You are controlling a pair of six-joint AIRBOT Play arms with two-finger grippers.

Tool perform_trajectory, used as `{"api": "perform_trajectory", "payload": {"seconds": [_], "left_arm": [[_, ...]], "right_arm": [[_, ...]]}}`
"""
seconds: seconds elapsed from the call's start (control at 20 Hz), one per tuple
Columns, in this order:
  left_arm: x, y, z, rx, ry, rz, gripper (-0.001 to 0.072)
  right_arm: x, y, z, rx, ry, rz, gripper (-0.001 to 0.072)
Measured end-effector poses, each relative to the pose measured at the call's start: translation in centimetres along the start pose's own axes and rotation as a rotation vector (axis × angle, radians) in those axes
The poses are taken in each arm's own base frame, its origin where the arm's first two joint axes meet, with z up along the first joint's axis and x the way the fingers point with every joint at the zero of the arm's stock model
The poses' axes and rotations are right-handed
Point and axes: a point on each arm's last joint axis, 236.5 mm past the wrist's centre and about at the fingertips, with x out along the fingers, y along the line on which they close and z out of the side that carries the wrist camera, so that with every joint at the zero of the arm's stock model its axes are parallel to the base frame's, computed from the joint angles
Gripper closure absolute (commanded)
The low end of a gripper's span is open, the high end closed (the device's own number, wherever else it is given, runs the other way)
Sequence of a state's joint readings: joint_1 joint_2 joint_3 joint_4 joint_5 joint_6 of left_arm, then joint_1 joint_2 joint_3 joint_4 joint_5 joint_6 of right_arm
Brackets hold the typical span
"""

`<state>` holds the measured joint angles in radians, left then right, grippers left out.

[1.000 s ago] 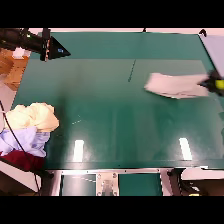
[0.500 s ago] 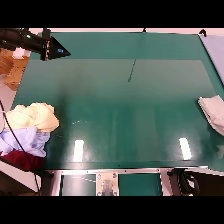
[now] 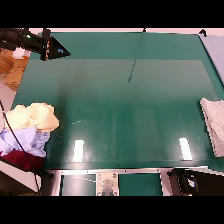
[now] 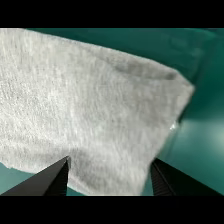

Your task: Fold the shirts.

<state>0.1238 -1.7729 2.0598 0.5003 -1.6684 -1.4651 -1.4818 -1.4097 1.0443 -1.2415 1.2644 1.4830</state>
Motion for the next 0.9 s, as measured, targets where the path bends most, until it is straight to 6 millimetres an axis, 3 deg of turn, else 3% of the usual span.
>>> {"api": "perform_trajectory", "payload": {"seconds": [0.05, 0.1, 0.15, 0.2, 0.25, 0.3, 0.4, 0.5, 0.6, 0.75, 0.8, 0.9], "left_arm": [[0.0, 0.0, 0.0, 0.001, 0.000, 0.000, 0.0686], [0.0, 0.0, 0.1, 0.006, -0.002, 0.000, 0.0686], [0.0, 0.0, 0.2, 0.013, -0.009, 0.001, 0.0687], [0.0, 0.0, 0.3, 0.020, -0.015, 0.005, 0.0687], [-0.1, 0.0, 0.4, 0.027, -0.021, 0.012, 0.0687], [-0.2, 0.1, 0.4, 0.033, -0.022, 0.028, 0.0687], [-0.6, 0.2, -0.2, 0.046, -0.017, 0.073, 0.0687], [-1.3, 0.2, -1.2, 0.052, -0.013, 0.132, 0.0687], [-2.3, 0.0, -2.7, 0.056, -0.024, 0.204, 0.0687], [-3.4, 0.1, -6.2, 0.049, -0.053, 0.302, 0.0687], [-3.5, 0.1, -7.7, 0.044, -0.061, 0.323, 0.0687], [-3.3, 0.7, -11.3, 0.024, -0.075, 0.358, 0.0687]], "right_arm": [[-1.4, 0.0, 0.4, 0.008, 0.002, -0.022, 0.0169], [-3.0, 0.1, 0.8, 0.020, -0.008, -0.041, 0.0252], [-4.5, 0.7, 1.2, 0.022, -0.026, -0.049, 0.0478], [-5.8, 2.1, 1.5, 0.010, -0.053, -0.037, 0.0596], [-7.0, 4.3, 1.8, -0.018, -0.085, -0.005, 0.0657], [-8.0, 7.0, 1.8, -0.070, -0.117, 0.028, 0.0699], [-9.5, 13.4, 1.2, -0.203, -0.180, 0.114, 0.0700], [-10.2, 19.3, -0.8, -0.363, -0.215, 0.179, 0.0701], [-10.2, 25.1, -5.0, -0.545, -0.204, 0.241, 0.0701], [-8.6, 30.3, -13.9, -0.794, -0.117, 0.299, 0.0701], [-7.8, 30.9, -17.6, -0.875, -0.071, 0.312, 0.0701], [-5.8, 30.3, -24.7, -1.011, 0.021, 0.322, 0.0701]]}}
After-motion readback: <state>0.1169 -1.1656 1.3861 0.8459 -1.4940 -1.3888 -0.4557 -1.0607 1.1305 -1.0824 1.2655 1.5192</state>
